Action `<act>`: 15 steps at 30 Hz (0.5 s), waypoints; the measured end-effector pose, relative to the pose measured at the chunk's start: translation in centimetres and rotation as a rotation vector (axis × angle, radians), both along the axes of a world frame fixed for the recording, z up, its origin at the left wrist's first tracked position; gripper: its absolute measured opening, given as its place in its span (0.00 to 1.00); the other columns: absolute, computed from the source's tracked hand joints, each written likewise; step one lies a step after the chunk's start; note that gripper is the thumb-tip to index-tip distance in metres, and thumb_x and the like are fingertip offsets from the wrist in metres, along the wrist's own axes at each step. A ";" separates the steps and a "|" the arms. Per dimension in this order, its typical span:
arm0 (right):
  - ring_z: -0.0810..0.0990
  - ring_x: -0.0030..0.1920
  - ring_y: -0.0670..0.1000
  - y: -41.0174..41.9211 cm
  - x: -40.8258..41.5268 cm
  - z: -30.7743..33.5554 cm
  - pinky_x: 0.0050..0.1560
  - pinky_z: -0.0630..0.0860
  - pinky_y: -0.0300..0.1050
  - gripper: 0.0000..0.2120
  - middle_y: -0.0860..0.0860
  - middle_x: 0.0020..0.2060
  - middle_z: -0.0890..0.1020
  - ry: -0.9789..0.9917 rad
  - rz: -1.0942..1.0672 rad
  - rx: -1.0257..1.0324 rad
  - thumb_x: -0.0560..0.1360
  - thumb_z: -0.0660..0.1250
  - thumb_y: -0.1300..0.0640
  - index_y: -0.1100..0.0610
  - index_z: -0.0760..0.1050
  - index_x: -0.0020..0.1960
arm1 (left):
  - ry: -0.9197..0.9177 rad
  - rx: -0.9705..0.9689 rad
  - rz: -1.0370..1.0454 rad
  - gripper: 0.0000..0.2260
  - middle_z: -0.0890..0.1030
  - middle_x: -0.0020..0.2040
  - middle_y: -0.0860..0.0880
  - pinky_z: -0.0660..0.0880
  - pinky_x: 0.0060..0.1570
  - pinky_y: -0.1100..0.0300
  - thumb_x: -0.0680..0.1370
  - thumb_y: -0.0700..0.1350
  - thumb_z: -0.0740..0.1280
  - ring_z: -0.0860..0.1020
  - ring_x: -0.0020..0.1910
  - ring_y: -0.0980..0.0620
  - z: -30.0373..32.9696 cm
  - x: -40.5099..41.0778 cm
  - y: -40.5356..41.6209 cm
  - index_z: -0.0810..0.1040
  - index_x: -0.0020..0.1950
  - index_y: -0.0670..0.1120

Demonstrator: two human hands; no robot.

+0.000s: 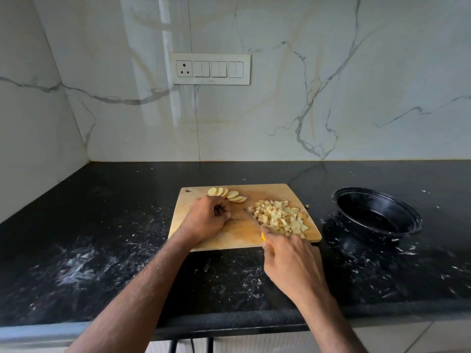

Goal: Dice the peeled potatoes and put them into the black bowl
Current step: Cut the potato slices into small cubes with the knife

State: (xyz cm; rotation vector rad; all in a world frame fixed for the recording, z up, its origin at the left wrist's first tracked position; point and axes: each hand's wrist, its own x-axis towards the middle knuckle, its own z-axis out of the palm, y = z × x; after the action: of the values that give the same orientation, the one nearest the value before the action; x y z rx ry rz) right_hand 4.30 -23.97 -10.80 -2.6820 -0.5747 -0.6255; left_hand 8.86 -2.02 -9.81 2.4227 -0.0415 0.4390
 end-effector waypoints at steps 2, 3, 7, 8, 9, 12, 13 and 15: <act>0.81 0.36 0.44 -0.3 0.2 0.2 0.36 0.74 0.36 0.19 0.44 0.42 0.85 0.018 -0.052 0.034 0.82 0.59 0.49 0.44 0.72 0.72 | -0.010 -0.002 0.000 0.07 0.81 0.41 0.57 0.71 0.42 0.67 0.77 0.40 0.72 0.77 0.43 0.58 0.0 0.0 -0.1 0.81 0.42 0.52; 0.78 0.33 0.43 -0.3 0.2 0.3 0.33 0.71 0.34 0.19 0.44 0.40 0.85 0.009 -0.068 0.047 0.82 0.60 0.49 0.44 0.72 0.72 | -0.015 -0.001 0.002 0.07 0.81 0.41 0.56 0.73 0.43 0.65 0.76 0.40 0.72 0.77 0.43 0.58 -0.1 0.0 -0.1 0.81 0.41 0.52; 0.80 0.33 0.44 -0.1 0.0 0.1 0.34 0.76 0.36 0.18 0.44 0.38 0.85 -0.006 -0.018 0.039 0.82 0.61 0.49 0.45 0.74 0.71 | -0.017 0.008 0.003 0.07 0.82 0.41 0.56 0.74 0.44 0.64 0.76 0.40 0.72 0.78 0.43 0.58 -0.1 0.0 0.0 0.81 0.42 0.51; 0.81 0.34 0.44 0.0 0.0 0.1 0.35 0.76 0.36 0.18 0.44 0.38 0.85 -0.006 -0.002 0.034 0.82 0.61 0.49 0.46 0.74 0.71 | -0.017 0.010 0.003 0.06 0.82 0.41 0.56 0.74 0.44 0.64 0.76 0.40 0.72 0.78 0.44 0.58 -0.1 0.0 0.0 0.81 0.42 0.51; 0.80 0.32 0.44 -0.1 0.0 0.0 0.33 0.75 0.35 0.18 0.44 0.37 0.84 -0.021 0.006 0.036 0.81 0.62 0.49 0.46 0.74 0.71 | -0.017 0.011 0.003 0.06 0.82 0.41 0.56 0.74 0.44 0.64 0.76 0.40 0.72 0.78 0.44 0.58 -0.1 0.0 0.0 0.81 0.42 0.51; 0.76 0.29 0.43 -0.2 0.1 0.1 0.29 0.67 0.31 0.19 0.45 0.34 0.84 -0.044 0.023 0.038 0.81 0.63 0.49 0.46 0.74 0.71 | -0.014 0.000 -0.003 0.06 0.82 0.41 0.57 0.73 0.43 0.66 0.76 0.40 0.72 0.77 0.44 0.58 -0.2 0.1 0.0 0.82 0.42 0.51; 0.76 0.30 0.42 -0.2 0.0 0.2 0.30 0.66 0.29 0.19 0.44 0.37 0.84 -0.026 0.050 0.014 0.81 0.61 0.49 0.46 0.73 0.72 | -0.021 0.007 -0.002 0.06 0.82 0.41 0.57 0.72 0.42 0.66 0.76 0.40 0.72 0.77 0.43 0.58 -0.2 0.1 -0.1 0.82 0.42 0.51; 0.76 0.31 0.42 0.0 0.0 0.2 0.30 0.66 0.28 0.20 0.44 0.38 0.84 0.012 0.088 -0.012 0.82 0.59 0.49 0.47 0.71 0.73 | -0.047 0.013 -0.014 0.05 0.81 0.40 0.56 0.71 0.41 0.65 0.75 0.40 0.73 0.77 0.42 0.59 -0.4 0.3 0.0 0.83 0.44 0.51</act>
State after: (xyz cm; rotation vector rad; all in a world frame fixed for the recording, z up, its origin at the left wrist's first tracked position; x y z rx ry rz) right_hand 4.32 -24.02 -10.60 -2.6536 -0.6914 -0.5832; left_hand 9.19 -2.03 -10.25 2.4230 -0.0820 0.4906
